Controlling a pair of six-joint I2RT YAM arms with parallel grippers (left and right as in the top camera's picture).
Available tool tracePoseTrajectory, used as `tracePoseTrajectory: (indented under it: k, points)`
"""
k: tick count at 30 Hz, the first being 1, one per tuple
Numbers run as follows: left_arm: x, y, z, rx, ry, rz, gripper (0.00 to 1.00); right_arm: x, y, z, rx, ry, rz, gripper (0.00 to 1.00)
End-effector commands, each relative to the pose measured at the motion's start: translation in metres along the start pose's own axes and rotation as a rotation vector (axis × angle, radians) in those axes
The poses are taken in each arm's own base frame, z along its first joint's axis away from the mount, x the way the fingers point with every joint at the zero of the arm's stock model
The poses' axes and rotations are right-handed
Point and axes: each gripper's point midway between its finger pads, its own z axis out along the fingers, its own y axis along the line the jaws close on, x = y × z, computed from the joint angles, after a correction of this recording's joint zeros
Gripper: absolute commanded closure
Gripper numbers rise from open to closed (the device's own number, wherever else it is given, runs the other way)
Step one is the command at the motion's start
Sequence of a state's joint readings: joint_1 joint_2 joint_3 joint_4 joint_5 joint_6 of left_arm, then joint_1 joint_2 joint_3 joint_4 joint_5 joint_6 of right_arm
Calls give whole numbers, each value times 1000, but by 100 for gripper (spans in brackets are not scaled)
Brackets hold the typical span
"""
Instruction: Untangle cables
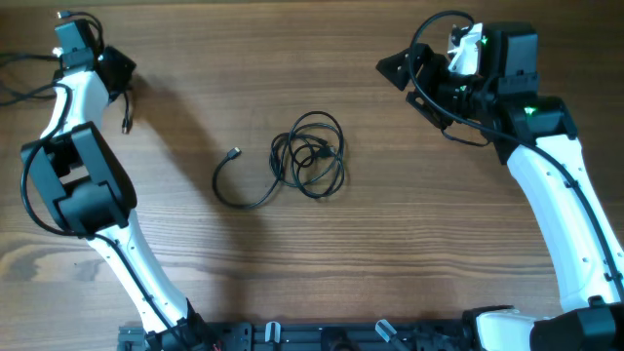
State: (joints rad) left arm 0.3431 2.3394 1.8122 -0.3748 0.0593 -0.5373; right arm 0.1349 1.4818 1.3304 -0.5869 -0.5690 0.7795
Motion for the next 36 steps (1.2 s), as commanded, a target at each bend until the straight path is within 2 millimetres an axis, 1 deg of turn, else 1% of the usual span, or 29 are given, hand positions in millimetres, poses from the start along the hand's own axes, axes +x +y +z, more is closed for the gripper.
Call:
tracePoseTrajectory:
  k: [1, 2, 3, 4, 6, 9, 10, 11, 13, 14, 15, 16, 19, 20, 24, 28, 30, 31, 32, 33, 36]
  points:
    - [-1, -13, 4, 83, 21, -83, 93, 3, 0, 2, -4, 13, -17, 0]
    - [-1, -13, 4, 81, 22, -86, 66, 3, 0, 2, -4, 13, -17, 0]
    - [1, -11, 4, 71, 27, -86, 37, 3, 0, 3, -4, 13, -17, 0]
    - [3, -4, 4, 34, 29, -74, 27, 3, 0, 3, -4, 12, -18, 0]
    - [4, 11, 4, -41, 22, -44, 23, 1, 0, 3, 0, 6, -19, 0]
    - [9, 19, -2, -86, 52, 79, 23, -1, -1, 3, 8, -8, -22, 0]
    - [8, 21, -4, -105, 53, 94, 23, -2, -1, 2, 8, -8, -22, 0]
    - [9, 25, -7, -122, 62, 119, 27, -2, -1, 2, 8, -9, -22, 0]
    - [17, 30, -9, -140, 97, 153, 30, -2, -2, 2, 10, -11, -23, 0]
    - [23, 37, -8, -169, 122, 177, 31, -3, -3, 3, 15, -16, -24, 0]
    - [27, 40, -8, -178, 135, 182, 34, -4, -3, 2, 19, -20, -24, 0]
    - [31, 43, -6, -185, 148, 181, 37, -4, -4, 2, 24, -25, -24, 0]
    - [40, 49, -5, -199, 173, 181, 54, -5, -4, 2, 25, -27, -24, 0]
    - [41, 50, -4, -201, 176, 181, 57, -5, -4, 2, 26, -27, -24, 0]
    - [46, 54, 1, -209, 189, 180, 64, -3, -5, 2, 27, -20, -21, 0]
    - [57, 62, 10, -224, 218, 183, 68, -3, -5, 2, 29, -18, -19, 0]
    - [61, 65, 13, -231, 231, 183, 76, -3, -5, 2, 29, -18, -19, 0]
    - [63, 66, 15, -233, 234, 182, 85, -3, -5, 2, 29, -18, -19, 0]
    - [62, 66, 15, -232, 233, 182, 92, -3, -5, 2, 28, -18, -19, 0]
    - [61, 65, 16, -229, 227, 182, 96, -3, -5, 2, 28, -18, -19, 0]
    - [46, 55, 14, -204, 187, 182, 96, -3, -5, 2, 28, -18, -19, 0]
